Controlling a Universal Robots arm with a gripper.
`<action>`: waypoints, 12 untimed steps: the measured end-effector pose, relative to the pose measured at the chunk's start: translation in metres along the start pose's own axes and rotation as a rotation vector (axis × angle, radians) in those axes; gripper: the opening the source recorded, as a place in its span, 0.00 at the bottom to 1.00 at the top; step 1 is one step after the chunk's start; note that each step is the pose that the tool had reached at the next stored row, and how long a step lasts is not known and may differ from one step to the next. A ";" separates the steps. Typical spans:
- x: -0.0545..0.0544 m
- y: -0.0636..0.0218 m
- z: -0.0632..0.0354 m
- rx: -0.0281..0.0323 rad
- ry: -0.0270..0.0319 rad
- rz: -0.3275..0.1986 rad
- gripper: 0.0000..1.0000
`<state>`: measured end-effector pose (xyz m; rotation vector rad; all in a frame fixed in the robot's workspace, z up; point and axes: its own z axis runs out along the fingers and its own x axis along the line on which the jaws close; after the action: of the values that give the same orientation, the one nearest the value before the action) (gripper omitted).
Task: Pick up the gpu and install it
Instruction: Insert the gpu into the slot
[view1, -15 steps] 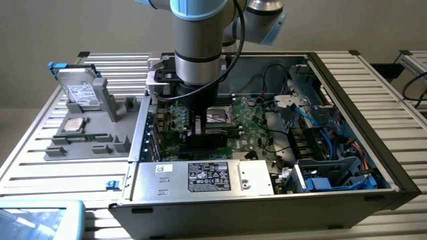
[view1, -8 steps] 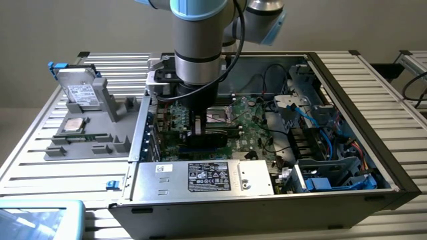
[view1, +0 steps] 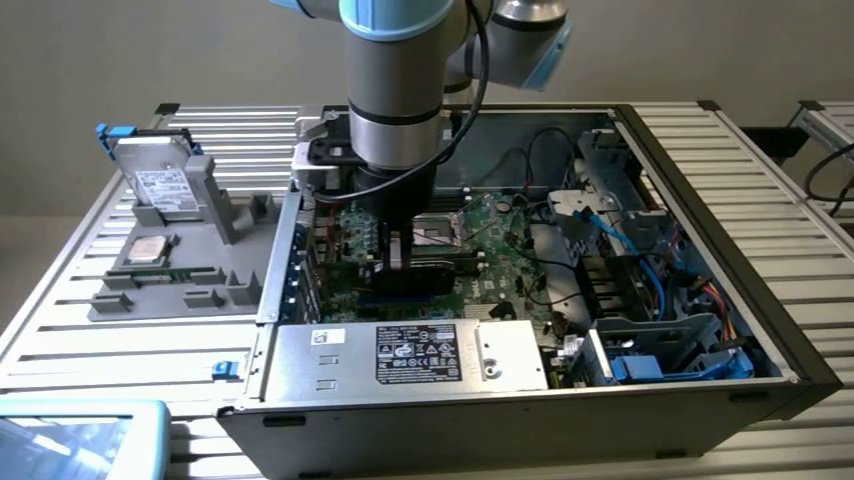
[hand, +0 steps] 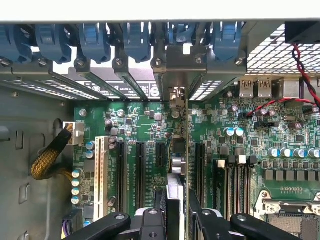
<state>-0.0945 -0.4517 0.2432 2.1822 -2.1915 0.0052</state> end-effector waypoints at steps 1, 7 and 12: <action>0.000 0.0000 0.0001 0.0001 -0.0001 -0.001 0.28; 0.000 0.0001 0.0003 0.0004 -0.0002 -0.005 0.28; 0.000 0.0002 0.0004 0.0003 0.0001 -0.008 0.28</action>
<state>-0.0947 -0.4519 0.2429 2.1907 -2.1833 0.0054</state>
